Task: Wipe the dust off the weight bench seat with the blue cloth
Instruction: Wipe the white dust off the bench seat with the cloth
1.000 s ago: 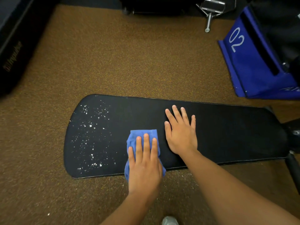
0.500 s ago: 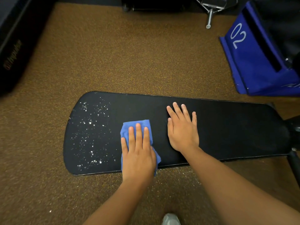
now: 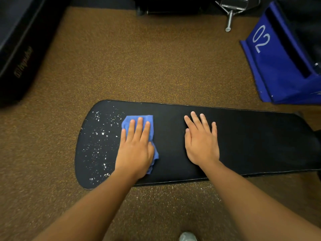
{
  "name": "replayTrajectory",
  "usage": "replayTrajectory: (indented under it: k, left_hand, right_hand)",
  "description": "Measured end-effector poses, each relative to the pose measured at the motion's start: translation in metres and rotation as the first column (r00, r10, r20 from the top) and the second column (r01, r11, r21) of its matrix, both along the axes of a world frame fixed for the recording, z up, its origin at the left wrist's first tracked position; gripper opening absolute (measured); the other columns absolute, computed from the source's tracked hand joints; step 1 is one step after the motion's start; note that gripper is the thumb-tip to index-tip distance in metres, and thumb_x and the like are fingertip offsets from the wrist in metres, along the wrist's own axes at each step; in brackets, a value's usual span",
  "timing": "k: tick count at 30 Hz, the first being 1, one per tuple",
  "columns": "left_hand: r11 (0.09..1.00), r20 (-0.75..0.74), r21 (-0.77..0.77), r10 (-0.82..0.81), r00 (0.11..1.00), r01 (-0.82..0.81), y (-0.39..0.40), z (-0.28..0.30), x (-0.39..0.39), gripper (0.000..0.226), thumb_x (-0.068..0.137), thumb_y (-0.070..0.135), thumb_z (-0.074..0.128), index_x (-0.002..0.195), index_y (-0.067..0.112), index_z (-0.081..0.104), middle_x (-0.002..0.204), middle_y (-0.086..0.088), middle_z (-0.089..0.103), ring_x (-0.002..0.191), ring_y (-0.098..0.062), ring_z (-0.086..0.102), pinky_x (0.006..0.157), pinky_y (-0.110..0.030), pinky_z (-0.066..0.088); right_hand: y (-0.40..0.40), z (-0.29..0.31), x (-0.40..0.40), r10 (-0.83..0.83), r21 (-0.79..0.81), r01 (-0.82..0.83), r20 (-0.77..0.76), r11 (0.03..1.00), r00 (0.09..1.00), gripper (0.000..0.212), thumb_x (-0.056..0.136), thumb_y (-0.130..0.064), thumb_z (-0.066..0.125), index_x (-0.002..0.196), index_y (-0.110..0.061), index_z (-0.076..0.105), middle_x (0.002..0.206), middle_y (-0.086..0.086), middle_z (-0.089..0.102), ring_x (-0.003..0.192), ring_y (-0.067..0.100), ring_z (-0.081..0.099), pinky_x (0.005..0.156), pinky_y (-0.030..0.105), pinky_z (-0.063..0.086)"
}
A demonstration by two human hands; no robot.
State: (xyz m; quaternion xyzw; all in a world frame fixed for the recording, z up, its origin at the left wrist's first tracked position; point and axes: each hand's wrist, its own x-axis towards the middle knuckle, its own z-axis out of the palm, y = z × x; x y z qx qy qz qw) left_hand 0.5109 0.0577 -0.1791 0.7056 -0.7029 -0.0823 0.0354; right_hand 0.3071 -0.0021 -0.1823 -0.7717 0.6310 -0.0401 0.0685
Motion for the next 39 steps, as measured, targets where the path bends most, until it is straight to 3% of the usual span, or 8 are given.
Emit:
replayTrajectory:
  k: [5, 9, 11, 17, 22, 25, 31, 39]
  left_hand:
    - [0.996, 0.017, 0.043, -0.085, 0.996, 0.084, 0.019, 0.004, -0.031, 0.062, 0.091, 0.033, 0.024, 0.148, 0.008, 0.029, 0.155, -0.015, 0.026, 0.143, -0.037, 0.021, 0.111, -0.056, 0.021]
    - [0.983, 0.046, 0.084, -0.169, 0.984, 0.165, -0.019, 0.003, -0.041, 0.065, 0.092, 0.038, 0.005, 0.152, 0.013, 0.004, 0.161, -0.01, 0.003, 0.147, -0.032, 0.0, 0.116, -0.051, 0.004]
    - [0.985, 0.071, 0.1, -0.149, 0.986, 0.142, -0.044, 0.005, -0.036, 0.061, 0.097, 0.037, 0.012, 0.152, 0.016, -0.002, 0.161, -0.008, -0.004, 0.147, -0.029, -0.006, 0.116, -0.05, 0.002]
    - [0.988, -0.009, 0.077, 0.138, 0.99, -0.137, -0.045, 0.005, 0.033, 0.06, 0.096, 0.034, 0.018, 0.152, 0.014, 0.01, 0.161, -0.01, 0.004, 0.147, -0.031, 0.0, 0.116, -0.054, 0.009]
    - [0.999, 0.024, 0.049, 0.016, 1.0, -0.018, 0.033, 0.009, -0.001, 0.062, 0.092, 0.034, 0.023, 0.148, 0.008, 0.026, 0.157, -0.015, 0.021, 0.144, -0.037, 0.017, 0.112, -0.056, 0.019]
    - [0.995, 0.024, 0.054, -0.087, 0.996, 0.085, 0.023, 0.003, -0.031, 0.061, 0.093, 0.033, 0.024, 0.149, 0.009, 0.026, 0.156, -0.014, 0.023, 0.144, -0.037, 0.018, 0.111, -0.056, 0.021]
    - [0.997, 0.034, 0.073, -0.017, 0.999, 0.014, -0.045, 0.002, 0.008, 0.066, 0.09, 0.038, 0.01, 0.152, 0.016, 0.014, 0.16, -0.009, 0.011, 0.147, -0.031, 0.005, 0.115, -0.05, 0.01]
    - [0.999, 0.024, 0.031, 0.037, 0.999, -0.038, 0.027, 0.002, 0.009, 0.061, 0.092, 0.033, 0.026, 0.149, 0.012, 0.027, 0.157, -0.012, 0.022, 0.144, -0.034, 0.016, 0.114, -0.051, 0.013]
  right_hand:
    - [0.001, 0.002, 0.004, -0.003, 0.009, 0.003, -0.009, 1.0, 1.0, 0.052, 0.098, -0.035, 0.017, 0.148, -0.027, 0.028, 0.158, -0.004, 0.023, 0.146, 0.022, 0.012, 0.116, 0.054, 0.01]
    - [0.002, 0.001, 0.004, 0.002, 0.018, -0.002, -0.011, 1.0, 1.0, 0.049, 0.101, -0.032, 0.022, 0.149, -0.027, 0.026, 0.159, -0.004, 0.02, 0.147, 0.021, 0.009, 0.117, 0.053, 0.008]
    - [0.002, 0.001, 0.002, -0.009, 0.014, 0.009, 0.006, 1.0, 1.0, 0.049, 0.1, -0.03, 0.023, 0.149, -0.026, 0.025, 0.159, -0.005, 0.02, 0.147, 0.019, 0.008, 0.118, 0.052, 0.007]
    - [0.001, 0.002, 0.0, -0.012, 0.028, 0.012, 0.008, 1.0, 1.0, 0.05, 0.1, -0.028, 0.022, 0.15, -0.024, 0.024, 0.159, -0.006, 0.019, 0.147, 0.018, 0.007, 0.118, 0.05, 0.007]
    - [0.0, 0.001, 0.003, -0.023, 0.018, 0.023, 0.006, 1.0, 1.0, 0.05, 0.099, -0.029, 0.021, 0.149, -0.023, 0.026, 0.158, -0.005, 0.021, 0.147, 0.019, 0.009, 0.118, 0.051, 0.009]
    - [0.0, 0.0, 0.004, -0.028, 0.005, 0.028, 0.006, 1.0, 1.0, 0.054, 0.096, -0.032, 0.015, 0.148, -0.022, 0.029, 0.157, -0.005, 0.025, 0.146, 0.019, 0.013, 0.117, 0.052, 0.011]
    - [0.0, 0.001, 0.0, -0.019, 0.023, 0.019, -0.004, 1.0, 1.0, 0.05, 0.099, -0.029, 0.024, 0.149, -0.024, 0.027, 0.158, -0.006, 0.022, 0.147, 0.018, 0.01, 0.118, 0.05, 0.009]
    - [0.0, 0.001, 0.003, -0.024, 0.016, 0.024, 0.001, 1.0, 1.0, 0.05, 0.099, -0.029, 0.025, 0.149, -0.022, 0.028, 0.158, -0.004, 0.023, 0.147, 0.02, 0.011, 0.117, 0.052, 0.01]
